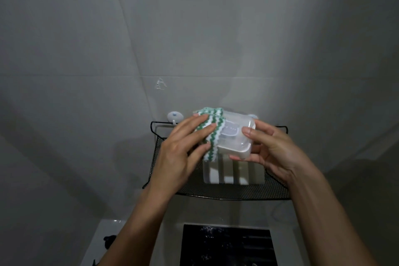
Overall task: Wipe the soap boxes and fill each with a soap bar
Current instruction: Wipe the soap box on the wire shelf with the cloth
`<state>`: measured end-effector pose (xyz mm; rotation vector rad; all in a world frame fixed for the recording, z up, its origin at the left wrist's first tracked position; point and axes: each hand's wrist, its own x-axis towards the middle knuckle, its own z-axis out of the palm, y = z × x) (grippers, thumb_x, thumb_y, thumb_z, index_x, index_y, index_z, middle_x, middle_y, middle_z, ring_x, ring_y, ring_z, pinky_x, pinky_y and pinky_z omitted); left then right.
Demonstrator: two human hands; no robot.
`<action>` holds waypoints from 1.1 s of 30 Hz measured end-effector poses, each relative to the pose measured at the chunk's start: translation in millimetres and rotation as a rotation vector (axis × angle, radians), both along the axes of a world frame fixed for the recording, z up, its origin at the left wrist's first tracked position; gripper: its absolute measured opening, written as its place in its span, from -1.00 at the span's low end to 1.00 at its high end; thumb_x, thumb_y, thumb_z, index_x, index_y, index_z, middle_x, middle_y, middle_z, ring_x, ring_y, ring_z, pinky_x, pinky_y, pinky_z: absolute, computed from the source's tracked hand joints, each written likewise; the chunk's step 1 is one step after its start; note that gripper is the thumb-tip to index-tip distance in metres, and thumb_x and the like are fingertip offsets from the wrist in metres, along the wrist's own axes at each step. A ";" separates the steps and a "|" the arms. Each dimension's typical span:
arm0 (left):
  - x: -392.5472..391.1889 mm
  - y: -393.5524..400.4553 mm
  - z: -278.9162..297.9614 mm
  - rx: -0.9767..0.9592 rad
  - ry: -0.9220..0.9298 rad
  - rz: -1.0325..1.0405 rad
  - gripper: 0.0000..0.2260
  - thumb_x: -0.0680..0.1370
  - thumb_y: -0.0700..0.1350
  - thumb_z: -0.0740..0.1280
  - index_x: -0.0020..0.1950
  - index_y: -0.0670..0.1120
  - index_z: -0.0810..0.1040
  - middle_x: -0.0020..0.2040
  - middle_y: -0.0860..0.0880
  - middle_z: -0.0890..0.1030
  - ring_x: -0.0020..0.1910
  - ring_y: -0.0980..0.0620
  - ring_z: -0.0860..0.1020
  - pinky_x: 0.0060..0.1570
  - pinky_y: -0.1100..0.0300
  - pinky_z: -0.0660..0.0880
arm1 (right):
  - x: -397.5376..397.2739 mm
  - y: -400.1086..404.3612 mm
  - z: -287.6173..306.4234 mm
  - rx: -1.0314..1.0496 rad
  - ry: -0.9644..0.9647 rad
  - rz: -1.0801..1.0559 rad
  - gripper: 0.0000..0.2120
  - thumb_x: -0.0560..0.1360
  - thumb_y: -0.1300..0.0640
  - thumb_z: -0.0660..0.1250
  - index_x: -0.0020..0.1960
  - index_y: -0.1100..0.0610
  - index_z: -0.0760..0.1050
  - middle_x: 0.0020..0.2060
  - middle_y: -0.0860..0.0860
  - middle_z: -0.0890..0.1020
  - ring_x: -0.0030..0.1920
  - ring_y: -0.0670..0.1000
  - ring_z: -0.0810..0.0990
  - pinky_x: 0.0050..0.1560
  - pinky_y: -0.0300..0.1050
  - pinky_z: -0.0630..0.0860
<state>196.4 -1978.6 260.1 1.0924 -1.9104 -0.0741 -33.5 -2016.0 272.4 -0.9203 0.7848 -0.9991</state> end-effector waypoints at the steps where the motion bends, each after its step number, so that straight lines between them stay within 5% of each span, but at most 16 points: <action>1: 2.2 -1.0 -0.2 0.017 -0.036 -0.019 -0.59 0.54 -0.02 0.41 0.38 -0.04 0.53 0.43 0.00 0.47 0.45 0.00 0.36 0.44 0.04 0.30 | 0.7 0.3 1.7 0.004 -0.002 -0.001 -0.51 0.30 0.18 0.58 0.21 0.19 0.61 0.10 0.26 0.70 0.02 0.31 0.71 -0.19 0.17 0.67; 4: 3.3 0.1 -3.7 0.043 -0.167 -0.009 -0.40 0.47 0.12 0.46 0.47 0.00 0.41 0.47 0.02 0.38 0.48 -0.02 0.31 0.45 0.02 0.26 | 3.5 1.0 5.4 0.023 0.024 -0.012 -0.58 0.33 0.12 0.54 0.16 0.22 0.64 0.05 0.24 0.71 -0.03 0.26 0.73 -0.21 0.11 0.68; 9: -2.1 0.4 -5.5 0.032 -0.092 0.047 -0.43 0.43 -0.02 0.50 0.41 -0.01 0.45 0.32 0.05 0.51 0.31 0.06 0.46 0.25 0.11 0.44 | 10.7 1.4 11.4 0.052 0.103 -0.039 -0.48 0.35 -0.05 0.50 0.18 0.25 0.59 0.03 0.22 0.72 -0.06 0.20 0.74 -0.21 0.00 0.68; 13: 1.7 2.7 2.6 0.283 0.290 0.060 -0.49 0.38 -0.04 0.54 0.31 0.13 0.54 0.07 0.25 0.64 0.03 0.24 0.60 -0.05 0.41 0.50 | 10.4 -0.4 11.5 -0.054 0.314 -0.096 -0.43 0.22 -0.23 0.51 0.10 0.09 0.65 0.03 0.03 0.69 -0.24 -0.06 0.61 -0.19 -0.12 0.54; 15: 4.3 0.7 6.6 0.442 0.480 0.031 -0.52 0.40 -0.12 0.55 0.29 0.09 0.57 0.04 0.30 0.66 0.00 0.28 0.63 -0.08 0.46 0.50 | 11.0 -1.1 5.7 -0.125 0.392 -0.113 -0.59 0.30 -0.13 0.53 0.06 0.05 0.61 -0.10 -0.09 0.72 -0.17 -0.10 0.63 -0.09 -0.12 0.50; 18: 4.9 -0.6 10.0 0.684 0.677 -0.091 -0.64 0.48 -0.17 0.47 0.27 -0.02 0.59 0.05 0.06 0.71 0.01 0.10 0.68 -0.12 0.35 0.57 | 15.1 -1.4 -4.0 -0.171 0.345 -0.074 -0.72 0.50 0.22 0.46 0.19 0.11 0.55 -0.05 0.01 0.74 0.03 0.03 0.70 0.03 -0.04 0.57; 23: 0.3 -1.7 6.6 0.972 0.964 -0.182 -0.73 0.57 -0.11 0.33 0.23 -0.20 0.58 0.07 -0.21 0.68 0.08 -0.20 0.66 0.08 -0.01 0.61 | 18.1 -1.3 -10.0 -0.145 0.384 -0.101 -0.79 0.54 0.21 0.42 0.17 0.13 0.60 -0.03 0.04 0.71 0.01 0.06 0.72 -0.02 -0.05 0.66; 27: -1.1 -1.7 2.9 0.988 1.088 -0.094 -0.78 0.63 -0.14 0.26 0.20 -0.20 0.58 0.04 -0.22 0.69 0.04 -0.19 0.67 -0.01 0.00 0.64 | 16.5 0.0 -7.5 -0.063 0.374 -0.156 -0.81 0.54 0.15 0.43 0.11 0.18 0.55 0.04 0.15 0.68 -0.15 0.00 0.74 -0.22 -0.10 0.64; 30: -0.2 -2.9 7.7 0.891 1.225 0.021 -0.83 0.64 -0.13 0.25 0.14 -0.15 0.59 0.00 -0.18 0.71 -0.03 -0.14 0.69 -0.10 0.03 0.65 | 13.8 0.3 -8.7 -0.029 0.416 -0.180 -0.83 0.55 0.12 0.42 0.06 0.16 0.50 0.01 0.15 0.68 -0.19 0.02 0.74 -0.20 0.02 0.67; 33: -0.1 -4.3 13.3 0.474 0.833 0.224 -0.84 0.64 -0.11 0.28 0.16 -0.05 0.60 0.01 -0.06 0.69 -0.05 -0.01 0.67 -0.04 0.10 0.63 | 14.4 0.6 -10.5 -0.024 0.441 -0.190 -0.83 0.55 0.13 0.42 0.09 0.14 0.50 0.00 0.14 0.68 -0.21 0.00 0.74 -0.24 0.04 0.67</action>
